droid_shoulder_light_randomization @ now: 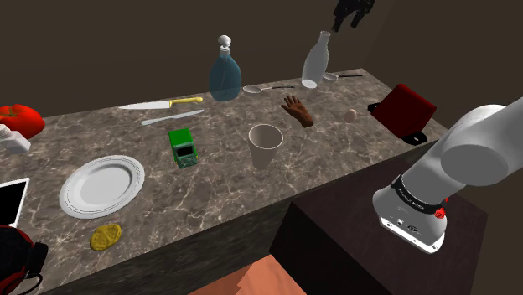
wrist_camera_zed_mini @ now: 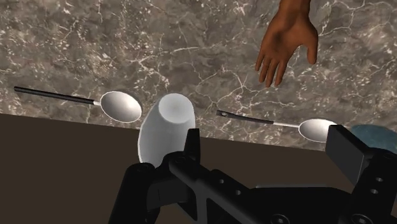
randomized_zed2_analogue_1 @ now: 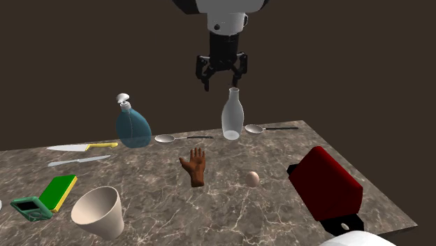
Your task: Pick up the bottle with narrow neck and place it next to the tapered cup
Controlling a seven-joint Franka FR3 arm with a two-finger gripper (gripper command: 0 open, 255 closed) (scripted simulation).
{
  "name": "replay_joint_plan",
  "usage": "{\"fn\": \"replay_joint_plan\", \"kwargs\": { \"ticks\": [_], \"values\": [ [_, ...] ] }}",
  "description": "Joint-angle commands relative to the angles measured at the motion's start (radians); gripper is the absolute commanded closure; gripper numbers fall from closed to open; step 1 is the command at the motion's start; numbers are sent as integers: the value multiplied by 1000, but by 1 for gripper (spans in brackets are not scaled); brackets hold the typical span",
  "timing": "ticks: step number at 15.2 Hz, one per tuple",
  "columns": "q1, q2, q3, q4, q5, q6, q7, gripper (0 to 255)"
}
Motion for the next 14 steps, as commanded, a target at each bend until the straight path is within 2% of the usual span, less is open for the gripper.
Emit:
{"fn": "replay_joint_plan", "kwargs": {
  "ticks": [1, 8, 14],
  "values": [
    [-4, 72, -28, 47, 16, 25, -31, 0],
    [-30, 334, -100, 232, 115, 86, -142, 0],
    [-91, 574, -124, 446, 228, 88, -233, 0]
  ]
}}
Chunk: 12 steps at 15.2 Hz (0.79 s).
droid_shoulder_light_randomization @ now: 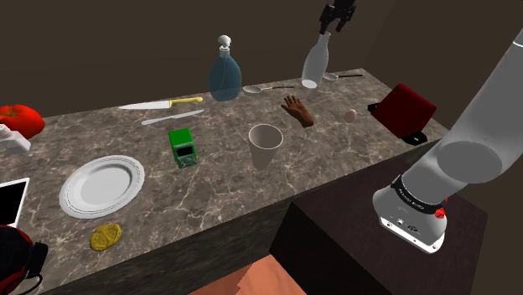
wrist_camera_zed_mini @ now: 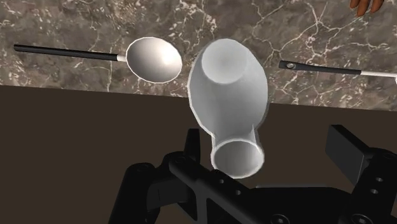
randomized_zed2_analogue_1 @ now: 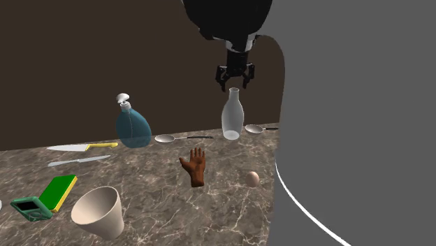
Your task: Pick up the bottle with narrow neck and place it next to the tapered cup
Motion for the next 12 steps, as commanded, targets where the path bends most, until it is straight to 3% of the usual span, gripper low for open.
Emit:
{"fn": "replay_joint_plan", "kwargs": {
  "ticks": [1, 12],
  "values": [
    [-25, 80, -2, 78, 37, -6, -27, 0],
    [-33, 127, 8, 41, 61, 74, -42, 0]
  ]
}}
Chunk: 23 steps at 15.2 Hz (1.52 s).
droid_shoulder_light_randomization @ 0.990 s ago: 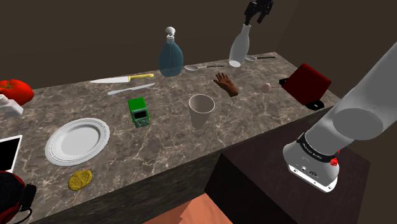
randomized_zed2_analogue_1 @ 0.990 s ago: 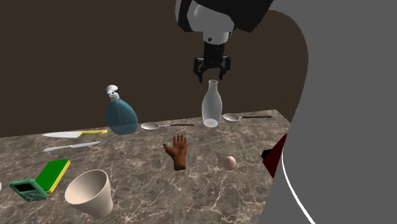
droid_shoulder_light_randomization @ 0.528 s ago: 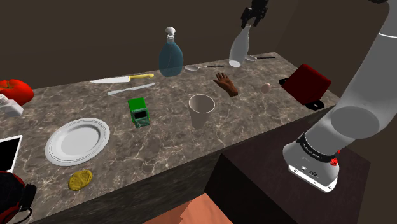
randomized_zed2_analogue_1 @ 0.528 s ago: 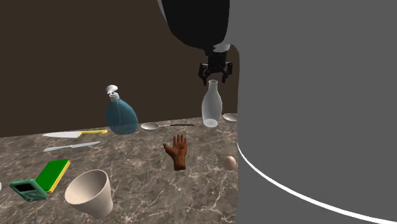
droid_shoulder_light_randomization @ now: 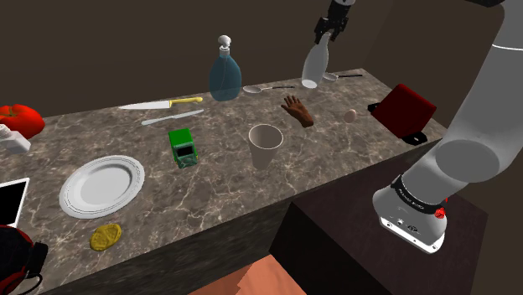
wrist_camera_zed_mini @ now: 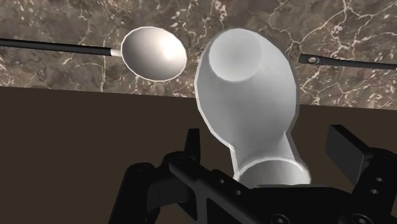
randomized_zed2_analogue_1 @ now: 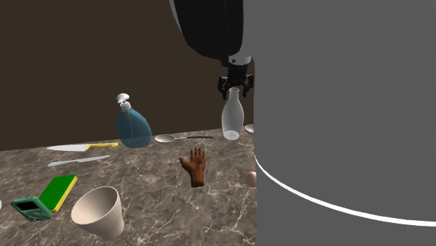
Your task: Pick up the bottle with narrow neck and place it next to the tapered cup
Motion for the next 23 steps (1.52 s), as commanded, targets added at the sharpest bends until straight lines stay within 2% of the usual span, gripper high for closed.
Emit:
{"fn": "replay_joint_plan", "kwargs": {
  "ticks": [1, 5, 6, 15, 23],
  "values": [
    [0, 1, 0, 0, 0, 1, 0, 0],
    [0, 1, 0, 0, 0, 1, 0, 0],
    [0, 1, 0, 0, 0, 1, 0, 255],
    [0, 1, 0, 0, 1, 1, 0, 255],
    [2, -27, -7, 71, -18, -95, 15, 255]
  ]
}}
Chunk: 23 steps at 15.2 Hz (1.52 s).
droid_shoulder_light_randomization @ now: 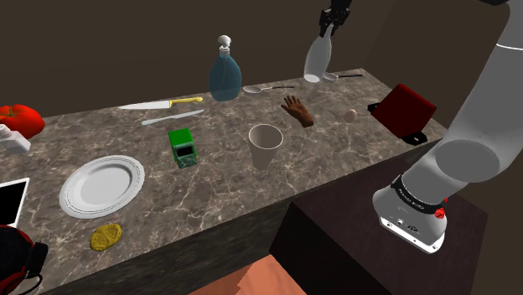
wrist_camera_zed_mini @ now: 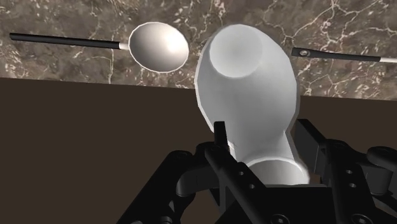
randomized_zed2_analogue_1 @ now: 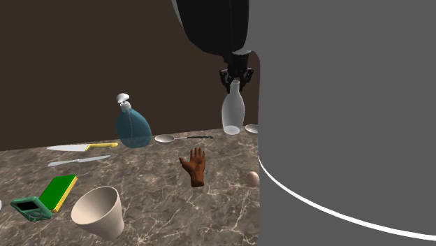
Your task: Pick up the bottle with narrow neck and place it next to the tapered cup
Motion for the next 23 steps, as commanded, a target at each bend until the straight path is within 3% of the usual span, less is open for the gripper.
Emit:
{"fn": "replay_joint_plan", "kwargs": {
  "ticks": [1, 23],
  "values": [
    [-1, -4, -1, 22, -3, -25, 2, 255],
    [-22, 2, -11, 327, -11, -324, 22, 255]
  ]
}}
